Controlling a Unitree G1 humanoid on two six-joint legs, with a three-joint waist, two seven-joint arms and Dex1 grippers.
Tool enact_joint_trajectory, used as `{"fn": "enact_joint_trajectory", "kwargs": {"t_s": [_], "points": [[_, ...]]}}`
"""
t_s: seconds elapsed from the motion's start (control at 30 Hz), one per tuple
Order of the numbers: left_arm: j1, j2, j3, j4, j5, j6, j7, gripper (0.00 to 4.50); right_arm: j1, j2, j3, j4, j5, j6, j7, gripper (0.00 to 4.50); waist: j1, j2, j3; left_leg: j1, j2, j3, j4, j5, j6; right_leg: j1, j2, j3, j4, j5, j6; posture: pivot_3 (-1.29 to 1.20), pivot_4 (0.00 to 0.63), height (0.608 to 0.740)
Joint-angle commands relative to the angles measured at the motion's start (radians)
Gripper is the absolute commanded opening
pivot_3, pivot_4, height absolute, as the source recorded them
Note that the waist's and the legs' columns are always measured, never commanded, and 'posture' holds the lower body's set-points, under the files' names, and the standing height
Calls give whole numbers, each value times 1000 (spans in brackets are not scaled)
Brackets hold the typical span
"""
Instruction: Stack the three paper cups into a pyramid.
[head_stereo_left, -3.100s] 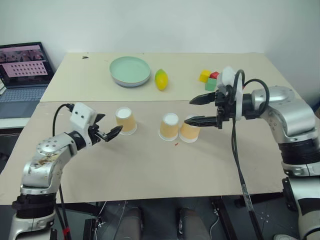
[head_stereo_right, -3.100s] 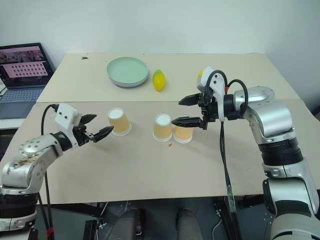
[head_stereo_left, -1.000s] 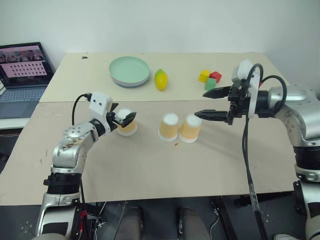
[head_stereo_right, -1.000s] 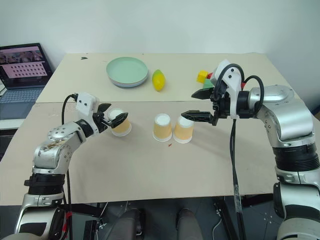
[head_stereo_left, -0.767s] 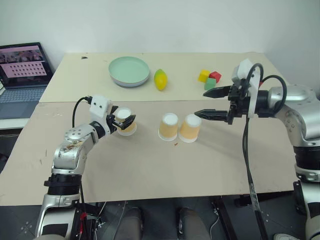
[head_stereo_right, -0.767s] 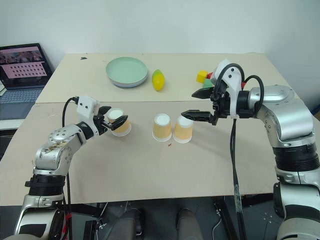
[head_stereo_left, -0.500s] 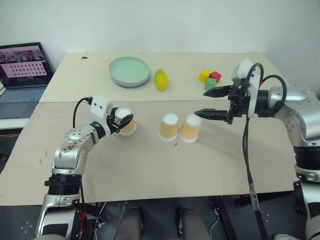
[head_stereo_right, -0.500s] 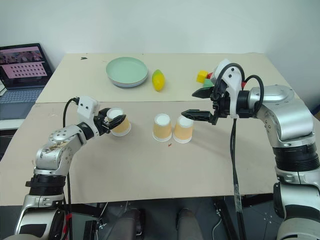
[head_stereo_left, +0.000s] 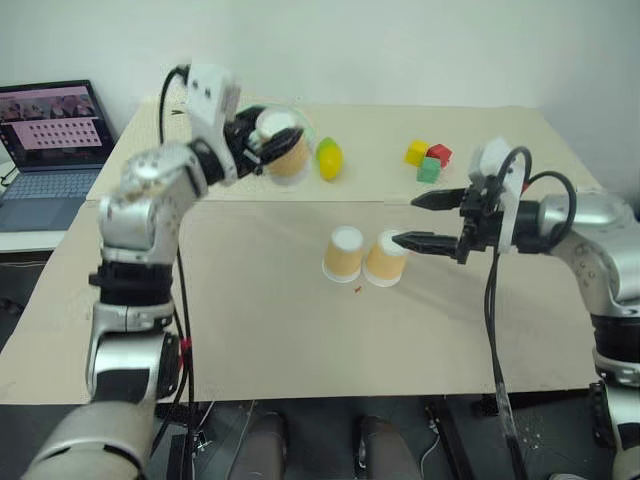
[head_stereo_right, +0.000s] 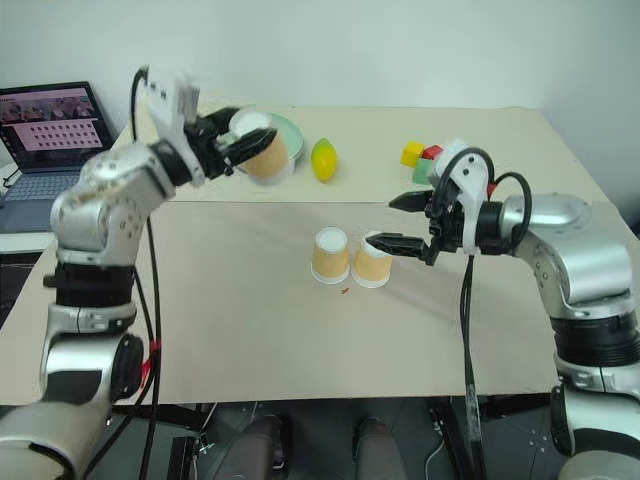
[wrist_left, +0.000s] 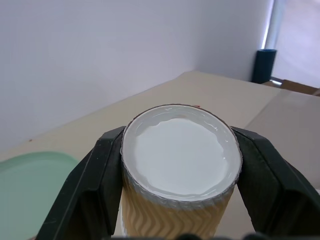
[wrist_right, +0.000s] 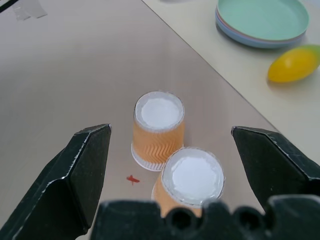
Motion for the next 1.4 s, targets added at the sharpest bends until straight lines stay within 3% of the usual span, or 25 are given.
{"fn": "enact_joint_trajectory", "kwargs": {"t_s": [0.03, 0.27, 0.57, 1.4], "points": [[-63, -51, -62, 64, 3, -28, -74, 2990, 35, -7, -67, -69, 30, 7, -31, 4500, -1, 0, 0, 0, 0, 0, 0, 0, 0, 0, 0, 0, 0, 0, 0, 0, 150, 739], [-120, -162, -186, 206, 66, -116, -199, 2990, 160, -13, -148, -186, 74, 48, -108, 4500, -4, 0, 0, -1, 0, 0, 0, 0, 0, 0, 0, 0, 0, -1, 2, 0, 150, 739], [-160, -237, -209, 297, 94, -160, -257, 2990, 292, -24, -244, -296, 114, 90, -198, 4500, -4, 0, 0, 0, 0, 0, 0, 0, 0, 0, 0, 1, 0, -2, 4, 0, 150, 739], [-202, -205, -235, 325, 164, -135, -369, 2990, 278, -19, -188, -227, 73, 29, -246, 4500, -6, 0, 0, -1, 0, 0, 0, 0, 0, 0, 1, 1, 0, -2, 4, 0, 150, 739]]}}
